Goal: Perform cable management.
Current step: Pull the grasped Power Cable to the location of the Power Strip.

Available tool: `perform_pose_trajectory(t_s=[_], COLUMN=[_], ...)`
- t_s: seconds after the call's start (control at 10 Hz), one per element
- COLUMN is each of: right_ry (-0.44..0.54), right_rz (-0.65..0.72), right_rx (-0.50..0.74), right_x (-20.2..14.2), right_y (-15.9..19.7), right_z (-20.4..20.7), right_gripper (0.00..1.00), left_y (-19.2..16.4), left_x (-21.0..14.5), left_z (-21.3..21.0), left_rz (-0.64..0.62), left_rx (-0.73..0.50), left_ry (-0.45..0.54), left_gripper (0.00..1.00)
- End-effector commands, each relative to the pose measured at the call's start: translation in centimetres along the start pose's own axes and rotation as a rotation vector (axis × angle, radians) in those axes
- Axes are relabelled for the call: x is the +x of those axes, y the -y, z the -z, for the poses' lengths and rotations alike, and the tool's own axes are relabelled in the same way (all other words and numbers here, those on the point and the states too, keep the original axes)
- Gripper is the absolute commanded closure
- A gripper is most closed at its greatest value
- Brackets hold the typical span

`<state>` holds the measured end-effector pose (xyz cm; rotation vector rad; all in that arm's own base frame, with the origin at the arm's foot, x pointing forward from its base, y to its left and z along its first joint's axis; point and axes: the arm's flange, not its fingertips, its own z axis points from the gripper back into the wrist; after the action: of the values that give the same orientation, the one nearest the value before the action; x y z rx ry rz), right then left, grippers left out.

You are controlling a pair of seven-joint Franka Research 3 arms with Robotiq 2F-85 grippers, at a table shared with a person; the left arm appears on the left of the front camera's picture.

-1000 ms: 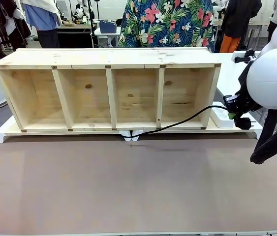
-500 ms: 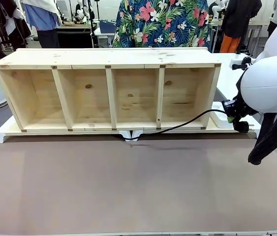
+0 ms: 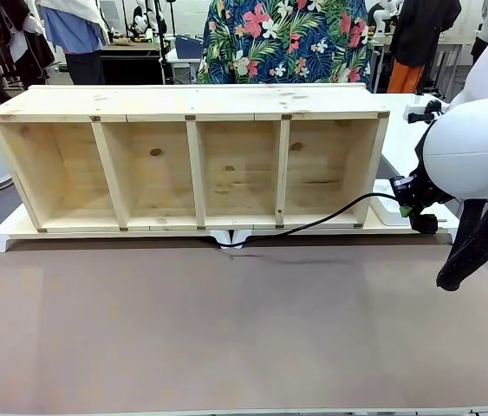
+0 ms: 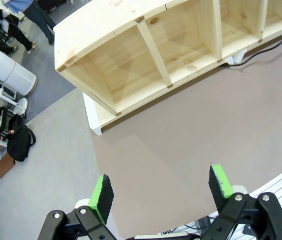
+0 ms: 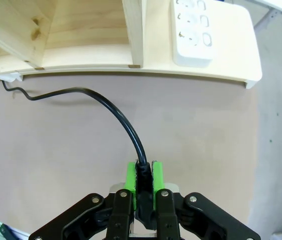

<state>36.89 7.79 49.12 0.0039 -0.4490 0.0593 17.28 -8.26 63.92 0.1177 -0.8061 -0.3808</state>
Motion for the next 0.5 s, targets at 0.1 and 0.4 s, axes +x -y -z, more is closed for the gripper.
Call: perform_pose_trajectory(t_s=[0.1,0.4], right_ry=[-0.001,0.029], right_rz=[0.002,0.144], right_rx=[-0.001,-0.038], right_x=[0.0,1.0], right_y=[0.1,5.2], right_z=[-0.1,-0.2], right_gripper=[0.85,0.85], left_y=[-0.1,-0.1], left_x=[0.1,0.1], left_z=[0.1,0.1], left_rz=[0.003,0.003], left_rx=[-0.002,-0.002], left_ry=[0.010,0.010], left_gripper=[0.00,0.00])
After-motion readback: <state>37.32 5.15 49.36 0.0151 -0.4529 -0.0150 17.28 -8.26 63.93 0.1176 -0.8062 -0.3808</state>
